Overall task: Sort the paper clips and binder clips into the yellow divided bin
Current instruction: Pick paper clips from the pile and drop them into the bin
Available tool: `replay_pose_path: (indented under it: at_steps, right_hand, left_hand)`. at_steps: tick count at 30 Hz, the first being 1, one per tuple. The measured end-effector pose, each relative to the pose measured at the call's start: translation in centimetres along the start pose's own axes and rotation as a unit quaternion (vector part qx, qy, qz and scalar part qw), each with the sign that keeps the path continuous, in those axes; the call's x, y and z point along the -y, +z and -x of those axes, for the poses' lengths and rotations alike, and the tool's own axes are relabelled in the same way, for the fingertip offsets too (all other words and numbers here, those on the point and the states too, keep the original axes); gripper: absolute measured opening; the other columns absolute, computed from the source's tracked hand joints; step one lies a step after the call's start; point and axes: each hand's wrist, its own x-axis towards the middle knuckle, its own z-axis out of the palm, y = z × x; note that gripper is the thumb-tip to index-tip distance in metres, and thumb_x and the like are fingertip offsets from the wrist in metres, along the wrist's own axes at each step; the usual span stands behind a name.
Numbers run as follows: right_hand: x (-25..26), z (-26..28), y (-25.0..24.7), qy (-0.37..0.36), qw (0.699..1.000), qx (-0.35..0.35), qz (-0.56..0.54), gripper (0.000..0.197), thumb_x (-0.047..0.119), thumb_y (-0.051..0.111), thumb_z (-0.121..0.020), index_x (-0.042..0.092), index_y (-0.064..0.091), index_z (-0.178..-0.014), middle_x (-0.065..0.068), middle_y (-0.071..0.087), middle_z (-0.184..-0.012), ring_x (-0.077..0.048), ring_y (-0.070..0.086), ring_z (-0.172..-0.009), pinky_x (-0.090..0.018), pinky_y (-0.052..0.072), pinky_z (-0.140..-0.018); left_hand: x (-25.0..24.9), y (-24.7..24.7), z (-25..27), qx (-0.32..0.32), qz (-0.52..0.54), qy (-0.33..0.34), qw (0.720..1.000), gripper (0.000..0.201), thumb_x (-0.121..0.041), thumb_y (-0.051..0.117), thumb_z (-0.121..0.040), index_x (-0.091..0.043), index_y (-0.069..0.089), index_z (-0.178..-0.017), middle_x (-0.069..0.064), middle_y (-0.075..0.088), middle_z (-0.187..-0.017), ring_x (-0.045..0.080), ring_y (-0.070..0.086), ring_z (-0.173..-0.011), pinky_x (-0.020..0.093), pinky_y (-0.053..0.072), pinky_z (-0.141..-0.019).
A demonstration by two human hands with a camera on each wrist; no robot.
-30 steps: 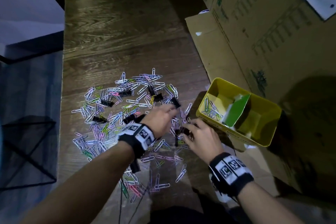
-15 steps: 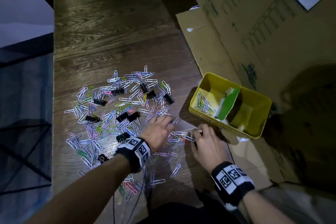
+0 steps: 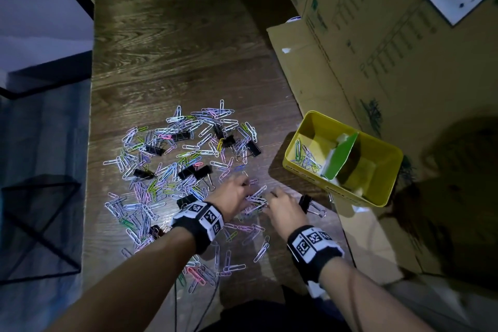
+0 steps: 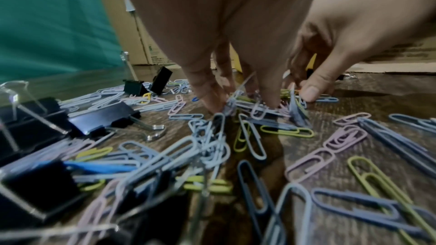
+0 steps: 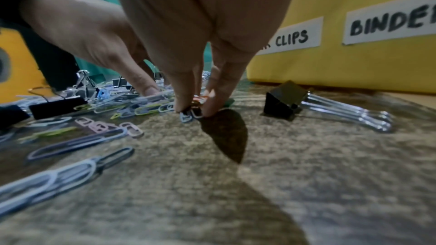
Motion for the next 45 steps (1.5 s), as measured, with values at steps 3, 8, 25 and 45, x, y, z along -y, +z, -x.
replay_pose_path:
  at_steps: [3, 8, 25, 45]
  right_hand:
    - [-0.4, -0.4, -0.3, -0.011, 1.0, 0.005, -0.025, 0.023, 0.008, 0.053, -0.092, 0.005, 0.06, -0.114, -0.013, 0.055, -0.117, -0.034, 0.06, -0.103, -0.039, 0.048, -0.085]
    - [-1.5, -0.9, -0.5, -0.005, 0.993, 0.006, -0.117, 0.012, 0.012, 0.059, -0.091, 0.01, 0.069, -0.095, -0.009, 0.066, -0.103, -0.022, 0.064, -0.091, -0.024, 0.047, -0.079]
    - [-2.0, 5.1, -6.3, 0.01, 0.807, -0.197, -0.557, 0.015, -0.002, 0.069, -0.078, 0.012, 0.069, -0.082, -0.013, 0.069, -0.088, -0.016, 0.067, -0.067, -0.025, 0.057, -0.067]
    - [-7.2, -2.3, -15.3, 0.132, 0.955, -0.194, -0.182, 0.001, 0.02, 0.07, -0.083, 0.02, 0.07, -0.083, -0.004, 0.069, -0.086, -0.017, 0.064, -0.084, -0.036, 0.053, -0.09]
  left_hand:
    - [0.6, -0.2, 0.7, -0.016, 0.069, -0.015, 0.997, 0.017, -0.019, 0.064, -0.083, -0.006, 0.067, -0.094, 0.01, 0.059, -0.103, 0.026, 0.058, -0.095, 0.041, 0.048, -0.085]
    - [1.0, -1.1, 1.2, -0.059, 0.139, -0.087, 0.985, 0.015, -0.019, 0.067, -0.083, -0.011, 0.071, -0.095, 0.006, 0.07, -0.108, 0.018, 0.065, -0.096, 0.023, 0.045, -0.093]
    - [-2.0, -10.9, 1.1, -0.111, 0.477, -0.112, 0.864, 0.012, -0.001, 0.073, -0.071, -0.009, 0.071, -0.08, -0.008, 0.07, -0.061, 0.0, 0.055, -0.048, 0.013, 0.043, -0.049]
    - [-6.5, -9.7, -7.4, -0.084, 0.506, -0.055, 0.857, 0.027, 0.005, 0.054, -0.086, -0.013, 0.07, -0.099, -0.004, 0.074, -0.089, 0.018, 0.066, -0.089, 0.041, 0.052, -0.084]
